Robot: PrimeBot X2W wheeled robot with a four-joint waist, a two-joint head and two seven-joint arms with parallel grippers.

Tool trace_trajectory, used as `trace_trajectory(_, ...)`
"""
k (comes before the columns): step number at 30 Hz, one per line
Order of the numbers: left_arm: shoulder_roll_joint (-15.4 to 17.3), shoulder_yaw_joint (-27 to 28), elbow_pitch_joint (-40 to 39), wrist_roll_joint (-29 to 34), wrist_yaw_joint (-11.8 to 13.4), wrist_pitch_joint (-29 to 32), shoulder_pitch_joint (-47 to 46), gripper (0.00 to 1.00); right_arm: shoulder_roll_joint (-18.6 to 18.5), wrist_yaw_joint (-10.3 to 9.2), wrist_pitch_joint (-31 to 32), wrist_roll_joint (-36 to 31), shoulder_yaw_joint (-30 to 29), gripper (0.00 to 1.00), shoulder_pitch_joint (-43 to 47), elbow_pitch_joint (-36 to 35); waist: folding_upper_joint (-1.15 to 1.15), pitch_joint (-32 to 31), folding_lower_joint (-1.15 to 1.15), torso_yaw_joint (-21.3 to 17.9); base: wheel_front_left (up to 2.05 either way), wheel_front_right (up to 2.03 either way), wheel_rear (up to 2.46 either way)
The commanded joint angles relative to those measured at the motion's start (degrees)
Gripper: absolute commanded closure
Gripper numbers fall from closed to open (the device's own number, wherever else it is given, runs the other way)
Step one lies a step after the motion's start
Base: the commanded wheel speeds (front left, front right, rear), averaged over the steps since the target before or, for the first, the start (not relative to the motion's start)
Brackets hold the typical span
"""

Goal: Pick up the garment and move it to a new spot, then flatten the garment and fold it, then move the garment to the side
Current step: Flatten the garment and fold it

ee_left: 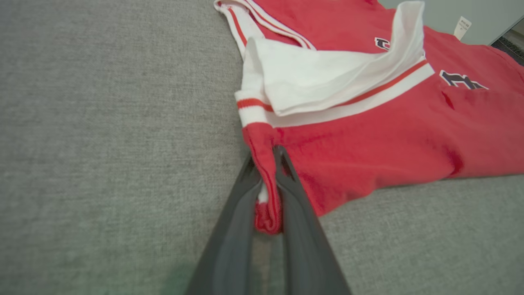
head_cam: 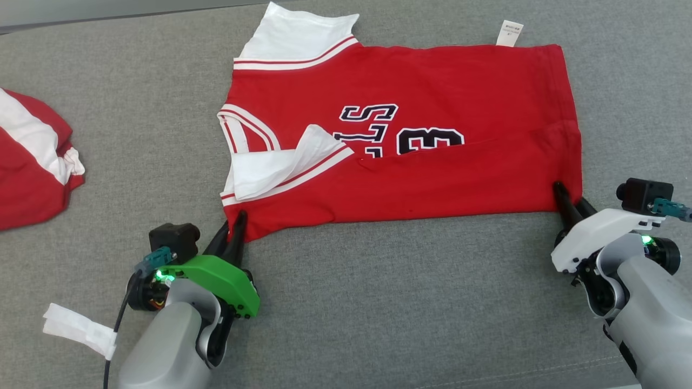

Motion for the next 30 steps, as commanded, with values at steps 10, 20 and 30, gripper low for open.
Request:
trace_trajectory(10, 2.2, 2.4, -5.6, -1.6, 0.5, -2.8, 8.2, 1.00, -1.9, 0.01, -3.6, 4.3, 3.0, 1.00, 7.2, -5.3, 0.00, -6.9, 0.00, 1.5, 0.00, 0.00, 0.00)
trace_trajectory(20, 5.0, 2.8, -20.2, -1.7, 6.1, -1.7, 22.7, 1.00, -4.2, 0.01, -3.6, 4.1, 1.6, 1.00, 18.7, -16.0, 0.00, -10.5, 0.00, 4.1, 0.00, 0.00, 0.00)
trace_trajectory(30, 4.4, 1.9, -28.8, -2.0, 9.7, 0.8, 27.4, 0.00, -3.5, 0.01, 0.4, 0.1, -4.8, 0.00, 26.7, -21.9, 0.00, -9.8, 0.00, 4.5, 0.00, 0.00, 0.00)
